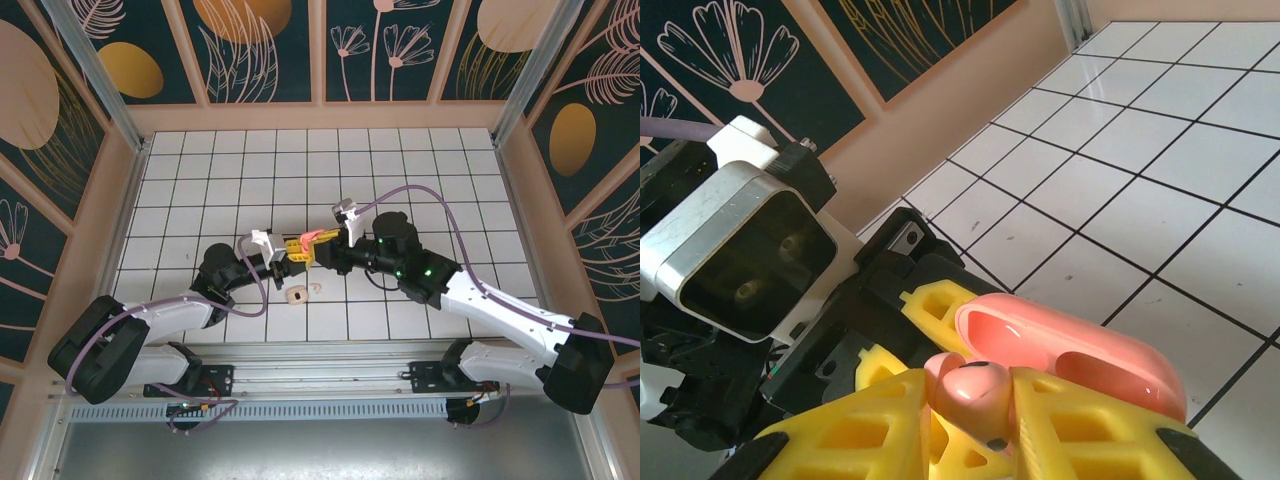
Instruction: Insert wireless bluetooth earbuds into charging case
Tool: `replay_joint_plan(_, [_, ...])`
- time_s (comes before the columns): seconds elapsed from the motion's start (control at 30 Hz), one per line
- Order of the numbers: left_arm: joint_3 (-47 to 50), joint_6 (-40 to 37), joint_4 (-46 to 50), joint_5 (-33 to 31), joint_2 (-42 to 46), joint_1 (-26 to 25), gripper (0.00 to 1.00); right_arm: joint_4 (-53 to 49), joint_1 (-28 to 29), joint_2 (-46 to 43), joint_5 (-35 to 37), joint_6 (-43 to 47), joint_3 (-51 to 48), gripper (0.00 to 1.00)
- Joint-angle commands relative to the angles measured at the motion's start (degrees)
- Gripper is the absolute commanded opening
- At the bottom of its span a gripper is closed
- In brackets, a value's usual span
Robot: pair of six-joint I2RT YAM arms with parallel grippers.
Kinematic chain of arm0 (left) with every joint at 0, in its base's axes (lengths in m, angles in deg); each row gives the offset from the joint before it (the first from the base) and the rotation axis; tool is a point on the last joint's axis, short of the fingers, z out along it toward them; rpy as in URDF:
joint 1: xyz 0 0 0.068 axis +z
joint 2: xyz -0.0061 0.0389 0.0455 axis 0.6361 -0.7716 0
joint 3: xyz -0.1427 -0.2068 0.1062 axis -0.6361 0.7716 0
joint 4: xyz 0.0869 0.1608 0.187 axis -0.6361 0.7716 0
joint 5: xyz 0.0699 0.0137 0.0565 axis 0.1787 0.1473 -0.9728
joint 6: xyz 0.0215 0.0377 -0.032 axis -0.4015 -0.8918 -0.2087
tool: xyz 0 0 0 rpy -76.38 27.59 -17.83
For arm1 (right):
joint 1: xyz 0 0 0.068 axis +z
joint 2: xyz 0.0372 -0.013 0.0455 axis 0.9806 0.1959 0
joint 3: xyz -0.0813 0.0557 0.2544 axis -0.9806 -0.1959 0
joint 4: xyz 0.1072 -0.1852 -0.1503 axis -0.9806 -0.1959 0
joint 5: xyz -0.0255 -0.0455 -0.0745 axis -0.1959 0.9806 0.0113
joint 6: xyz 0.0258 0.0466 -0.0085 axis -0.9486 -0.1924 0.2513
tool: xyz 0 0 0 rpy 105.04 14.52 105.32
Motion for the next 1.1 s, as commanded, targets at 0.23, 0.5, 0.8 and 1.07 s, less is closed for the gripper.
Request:
replay_joint_plan(0.23, [-1.0,1.8,-3.1,1.6,-0.3,-0.1,0.02,3.3,-0.1,1.7,-2.4,0.7,0.5,0.24])
replay_joint_plan(0.5, [-1.3,1.8,-2.9,1.1,-0.1,-0.1,0.02,4.1,0.4,3.6,-2.4,0.2,0.8,0.24])
replay_joint_plan(0.8, [-0.5,-0.1,-2.1,-2.5,1.6,-0.1,0.02,2.6,1.8,4.6,1.6,-3.1,0.8,0.24])
replay_joint_plan(1.07, [0.5,-4.3,0.2,-7.2,4.6,-0.1,0.02,-1.7,5.8,5.8,13.3,-11.8,2.0,0.23])
